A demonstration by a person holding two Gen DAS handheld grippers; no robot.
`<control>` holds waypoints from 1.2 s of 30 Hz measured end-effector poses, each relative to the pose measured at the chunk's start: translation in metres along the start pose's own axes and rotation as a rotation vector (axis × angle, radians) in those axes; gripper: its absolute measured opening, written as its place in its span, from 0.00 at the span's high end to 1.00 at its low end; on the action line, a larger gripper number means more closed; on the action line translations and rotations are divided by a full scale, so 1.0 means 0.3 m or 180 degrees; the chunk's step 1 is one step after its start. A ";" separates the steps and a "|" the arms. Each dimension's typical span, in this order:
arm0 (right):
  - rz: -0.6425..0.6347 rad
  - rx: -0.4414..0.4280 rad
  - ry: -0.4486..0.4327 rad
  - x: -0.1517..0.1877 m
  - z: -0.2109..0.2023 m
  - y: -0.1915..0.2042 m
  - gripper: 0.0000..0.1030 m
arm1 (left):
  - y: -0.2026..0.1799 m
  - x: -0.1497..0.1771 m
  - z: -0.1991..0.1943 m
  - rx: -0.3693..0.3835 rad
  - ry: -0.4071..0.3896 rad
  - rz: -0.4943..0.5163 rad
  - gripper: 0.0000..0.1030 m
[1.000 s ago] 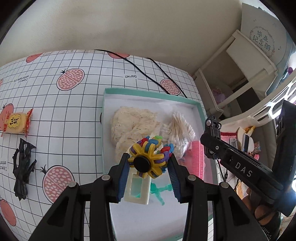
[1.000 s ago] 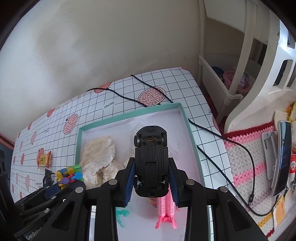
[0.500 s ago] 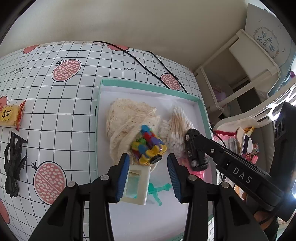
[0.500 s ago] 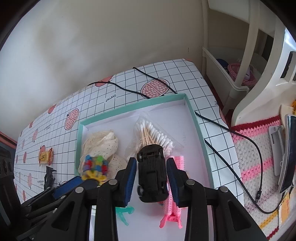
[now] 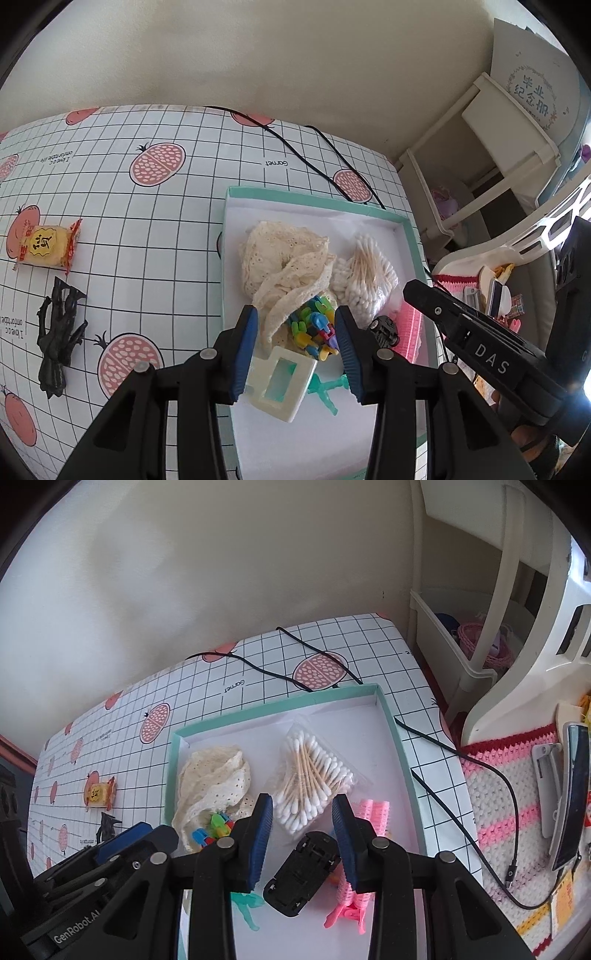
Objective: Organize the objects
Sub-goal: 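Lower both toys into the tray and open both grippers, then withdraw both grippers from the tray toward the black robot figure and snack packet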
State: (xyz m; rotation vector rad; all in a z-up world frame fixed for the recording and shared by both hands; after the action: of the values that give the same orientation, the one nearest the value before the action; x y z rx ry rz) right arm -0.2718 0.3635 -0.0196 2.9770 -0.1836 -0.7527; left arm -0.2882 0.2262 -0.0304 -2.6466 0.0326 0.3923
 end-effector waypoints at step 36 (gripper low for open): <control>-0.0068 -0.0081 -0.0100 -0.007 0.027 0.041 0.00 | 0.275 -0.082 -0.036 -0.0920 -0.0531 -0.0403 0.07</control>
State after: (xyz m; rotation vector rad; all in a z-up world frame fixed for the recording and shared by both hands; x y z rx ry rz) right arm -0.2787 0.3515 -0.0245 2.9491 -0.1430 -0.7985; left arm -0.3160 0.1466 -0.0508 -2.8670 -0.2622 0.6135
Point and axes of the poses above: each gripper's, at about its wrist camera, not at the fingertips, and z roughly the way its jaws point, y to its left, x to its underside, the point moved 9 cm from there along z, roughly the way its jaws point, and after that the axes turned 12 degrees about -z, right-handed, at the moved point
